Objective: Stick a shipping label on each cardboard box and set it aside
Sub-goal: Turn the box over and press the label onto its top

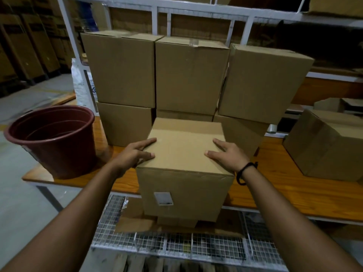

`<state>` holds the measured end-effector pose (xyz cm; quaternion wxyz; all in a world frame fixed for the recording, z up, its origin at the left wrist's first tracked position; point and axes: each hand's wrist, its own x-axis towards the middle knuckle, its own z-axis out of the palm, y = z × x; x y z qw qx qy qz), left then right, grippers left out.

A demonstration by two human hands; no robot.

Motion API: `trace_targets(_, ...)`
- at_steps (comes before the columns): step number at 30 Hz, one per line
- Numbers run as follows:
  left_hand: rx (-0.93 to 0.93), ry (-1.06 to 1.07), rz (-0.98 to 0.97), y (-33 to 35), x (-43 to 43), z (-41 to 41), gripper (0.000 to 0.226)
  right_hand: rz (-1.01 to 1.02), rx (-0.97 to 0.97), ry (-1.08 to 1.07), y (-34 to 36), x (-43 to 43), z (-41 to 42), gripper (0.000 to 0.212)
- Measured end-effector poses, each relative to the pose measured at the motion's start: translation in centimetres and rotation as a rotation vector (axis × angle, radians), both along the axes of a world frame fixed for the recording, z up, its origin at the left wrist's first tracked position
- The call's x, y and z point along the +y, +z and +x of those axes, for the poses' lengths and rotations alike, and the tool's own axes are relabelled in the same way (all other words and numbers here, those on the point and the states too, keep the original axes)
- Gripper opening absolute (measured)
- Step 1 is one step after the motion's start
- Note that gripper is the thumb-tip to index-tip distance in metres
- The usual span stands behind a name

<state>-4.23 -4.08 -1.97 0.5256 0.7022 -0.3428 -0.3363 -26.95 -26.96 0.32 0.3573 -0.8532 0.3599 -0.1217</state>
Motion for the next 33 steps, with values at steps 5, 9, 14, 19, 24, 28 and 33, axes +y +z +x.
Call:
trace_targets(5,0.027,0.053,0.013,-0.8,-0.8,0.3,0.061,0.034,0.033,-0.031,-0.3,-0.9,1.0,0.076)
trace_targets(9,0.056,0.072,-0.073,-1.6,0.0,0.0,0.063,-0.029,0.131,-0.047,-0.6,-0.6,0.8,0.075)
trace_targets(14,0.010,0.147,-0.307,-6.0,2.5,-2.2,0.107,-0.533,0.223,0.159,1.0,2.9,0.6,0.080)
trace_targets(19,-0.088,0.141,-0.192,-9.3,2.8,-4.8,0.126,-0.723,0.480,0.429,-1.0,4.6,2.5,0.103)
trace_targets(24,-0.193,0.275,-0.116,-10.6,1.1,-5.2,0.087,-0.823,0.499,0.405,-1.7,4.4,3.0,0.100)
trace_targets(28,-0.242,0.276,-0.112,-10.9,0.9,-4.9,0.091,-0.885,0.433,0.407,-1.8,4.3,2.3,0.091)
trace_targets(33,-0.644,0.296,-0.116,-11.8,2.9,-5.6,0.121,-1.072,-0.113,0.325,-4.1,4.0,-2.4,0.071)
